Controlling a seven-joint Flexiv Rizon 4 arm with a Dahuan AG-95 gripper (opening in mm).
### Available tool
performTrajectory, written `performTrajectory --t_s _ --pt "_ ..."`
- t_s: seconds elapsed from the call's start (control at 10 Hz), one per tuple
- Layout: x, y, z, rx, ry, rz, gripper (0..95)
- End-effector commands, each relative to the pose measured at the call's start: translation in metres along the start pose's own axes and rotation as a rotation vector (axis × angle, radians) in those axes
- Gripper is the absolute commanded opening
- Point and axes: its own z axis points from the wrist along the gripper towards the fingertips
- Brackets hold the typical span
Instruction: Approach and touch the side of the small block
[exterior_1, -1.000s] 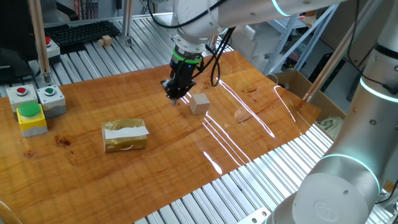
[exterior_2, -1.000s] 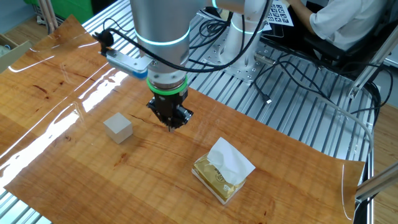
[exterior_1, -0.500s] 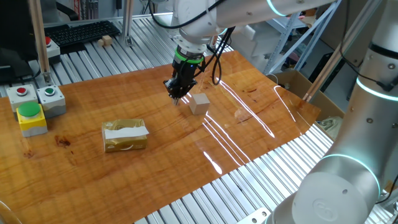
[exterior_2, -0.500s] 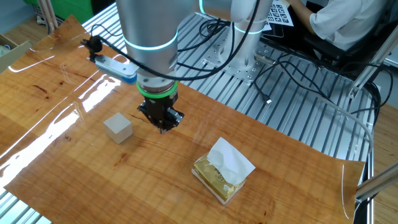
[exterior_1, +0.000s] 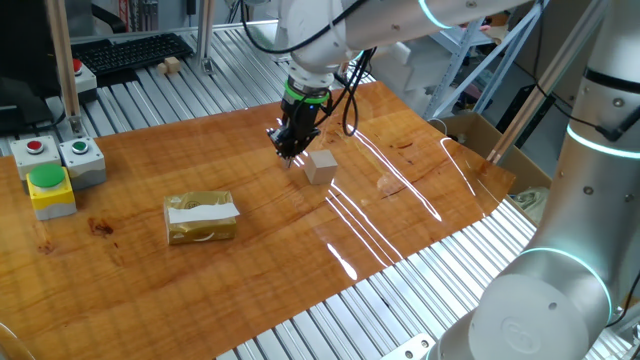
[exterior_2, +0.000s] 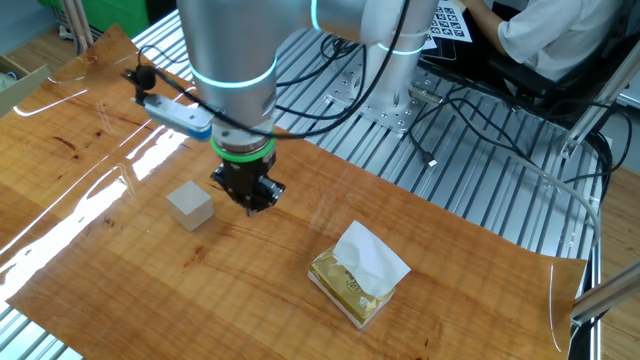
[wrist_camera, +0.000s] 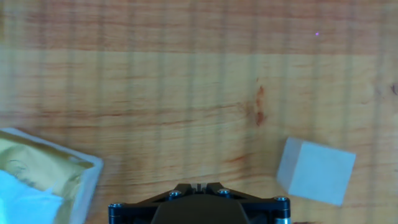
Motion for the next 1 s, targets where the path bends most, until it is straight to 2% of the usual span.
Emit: performTrajectory --t_s 0.1,0.4,1.0 --pt "0.0 -0.005 0.002 0.004 -0.004 -0.004 0.0" --pt "-0.008 -0.023 0.009 0.016 -0.009 -0.023 0.0" --pt "-0.013 -0.052 0.025 0.013 -0.015 -0.047 0.0"
